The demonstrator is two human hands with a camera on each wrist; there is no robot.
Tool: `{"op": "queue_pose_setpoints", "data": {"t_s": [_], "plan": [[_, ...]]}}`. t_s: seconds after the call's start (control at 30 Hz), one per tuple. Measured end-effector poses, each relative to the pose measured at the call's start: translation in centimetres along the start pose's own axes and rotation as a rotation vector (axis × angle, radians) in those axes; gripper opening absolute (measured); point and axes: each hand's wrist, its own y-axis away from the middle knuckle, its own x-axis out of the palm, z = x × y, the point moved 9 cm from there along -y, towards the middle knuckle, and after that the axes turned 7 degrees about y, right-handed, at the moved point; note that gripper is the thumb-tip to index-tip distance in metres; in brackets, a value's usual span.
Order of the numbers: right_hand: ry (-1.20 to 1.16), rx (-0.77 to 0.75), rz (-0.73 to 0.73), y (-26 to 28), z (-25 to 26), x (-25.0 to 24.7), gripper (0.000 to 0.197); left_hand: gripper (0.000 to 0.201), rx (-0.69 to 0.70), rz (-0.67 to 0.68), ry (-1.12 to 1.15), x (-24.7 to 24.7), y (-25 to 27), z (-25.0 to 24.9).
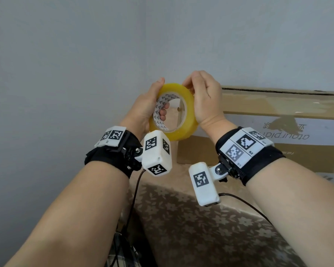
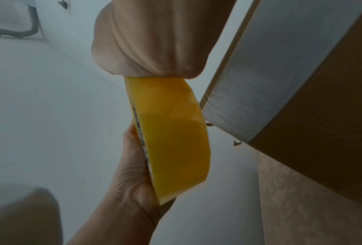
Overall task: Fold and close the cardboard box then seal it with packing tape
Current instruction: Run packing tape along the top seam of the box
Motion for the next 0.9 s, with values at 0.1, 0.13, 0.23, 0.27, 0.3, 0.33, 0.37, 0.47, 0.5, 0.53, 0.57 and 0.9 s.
{"op": "queue_pose_setpoints", "data": {"t_s": [0.1,0.13,0.23,0.27,0.3,0.33,0.37,0.47,0.5,0.53,0.57,0.9], "plan": [[0.007,-0.03,-0.068,0.2,0.3,-0.4,0.034,0.05,0.012,-0.003,-0.001,-0.1,0.0,-0.1],[0.014,-0.041,-0.086,0.2,0.5,-0.5,0.034,0.049,0.017,0.002,0.004,0.0,0.0,-0.2],[0.022,-0.063,-0.104,-0.3,1.2,-0.7,0.037,0.049,0.035,0.013,0.019,0.0,0.0,-0.5],[0.028,-0.068,-0.091,-0.4,1.3,-0.6,0.037,0.049,0.038,0.016,0.015,0.0,0.1,-0.5],[0.04,-0.073,-0.075,-0.5,1.4,-0.5,0.039,0.049,0.042,0.017,0.004,0.0,0.1,-0.5],[0.056,-0.074,-0.058,-0.4,1.5,-0.3,0.041,0.049,0.047,0.012,-0.01,0.0,0.1,-0.6],[0.07,-0.073,-0.044,-0.3,1.4,-0.2,0.043,0.049,0.051,0.004,-0.026,-0.1,0.2,-0.6],[0.064,-0.042,-0.048,0.3,0.8,-0.3,0.042,0.049,0.039,0.0,-0.043,-0.1,0.2,-0.3],[0.048,-0.028,-0.058,0.4,0.6,-0.5,0.038,0.049,0.036,0.001,-0.043,-0.1,0.1,-0.2],[0.029,-0.012,-0.059,0.4,0.4,-0.6,0.035,0.049,0.038,-0.001,-0.049,-0.1,0.1,-0.1],[0.008,0.001,-0.051,0.5,0.3,-0.6,0.034,0.048,0.041,-0.002,-0.059,-0.1,0.1,-0.1],[0.022,-0.036,-0.072,0.6,1.1,-0.6,0.033,0.049,0.026,-0.018,-0.058,-0.3,0.2,-0.2]]}}
